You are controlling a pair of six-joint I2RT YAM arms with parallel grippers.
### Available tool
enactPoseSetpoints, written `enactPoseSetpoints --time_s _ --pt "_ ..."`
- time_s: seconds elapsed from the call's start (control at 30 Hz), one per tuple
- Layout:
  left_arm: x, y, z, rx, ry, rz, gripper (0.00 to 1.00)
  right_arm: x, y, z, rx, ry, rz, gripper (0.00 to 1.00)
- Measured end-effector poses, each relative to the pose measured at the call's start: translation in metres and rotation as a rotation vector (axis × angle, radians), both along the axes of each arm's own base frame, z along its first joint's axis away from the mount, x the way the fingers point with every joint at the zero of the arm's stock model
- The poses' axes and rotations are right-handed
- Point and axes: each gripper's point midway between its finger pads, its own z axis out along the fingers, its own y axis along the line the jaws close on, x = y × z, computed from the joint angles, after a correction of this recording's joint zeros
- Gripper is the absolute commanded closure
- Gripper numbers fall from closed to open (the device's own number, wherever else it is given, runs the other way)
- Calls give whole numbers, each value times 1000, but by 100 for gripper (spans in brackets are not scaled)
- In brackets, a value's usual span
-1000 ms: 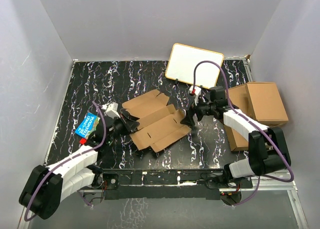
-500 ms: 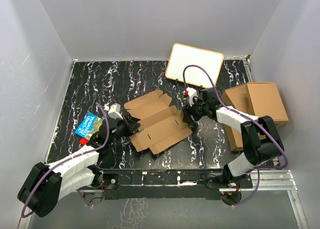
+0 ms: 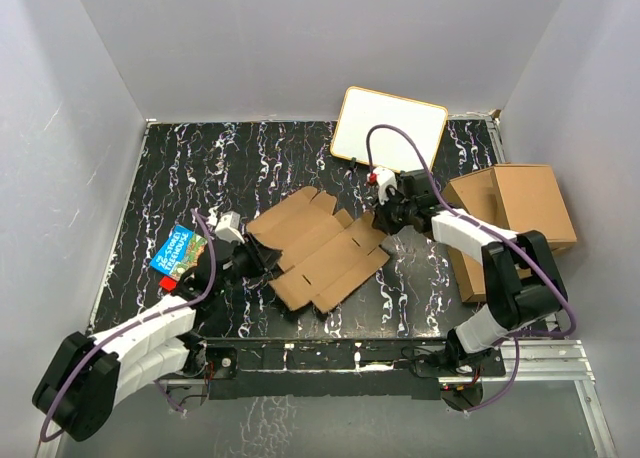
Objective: Fold the paper box
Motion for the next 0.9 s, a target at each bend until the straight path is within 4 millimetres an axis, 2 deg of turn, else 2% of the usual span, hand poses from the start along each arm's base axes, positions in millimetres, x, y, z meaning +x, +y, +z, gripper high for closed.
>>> enactPoseSetpoints --time_s 0.1,0.13,0.23,0.3,0.47,0.57,0.67,0.9 --pt "-6 4 0 -4 17 10 35 7 -10 14 12 -42 -19 92" --pt "-9 7 0 -5 31 22 29 9 -13 20 19 -60 -24 92" --pt "-15 14 -3 16 54 38 15 13 -22 35 34 -105 -26 92" --pt "-18 22 -5 41 84 62 8 14 -23 38 41 -115 -17 92" --pt "-11 36 5 43 123 110 6 11 -19 39 50 -120 22 92" --pt "10 52 8 -22 159 164 6 8 -17 39 54 -118 41 92" --pt "26 62 -3 -79 225 201 6 6 -16 38 56 -116 56 92" --pt "46 44 -25 -213 346 179 12 5 -17 38 63 -107 59 92"
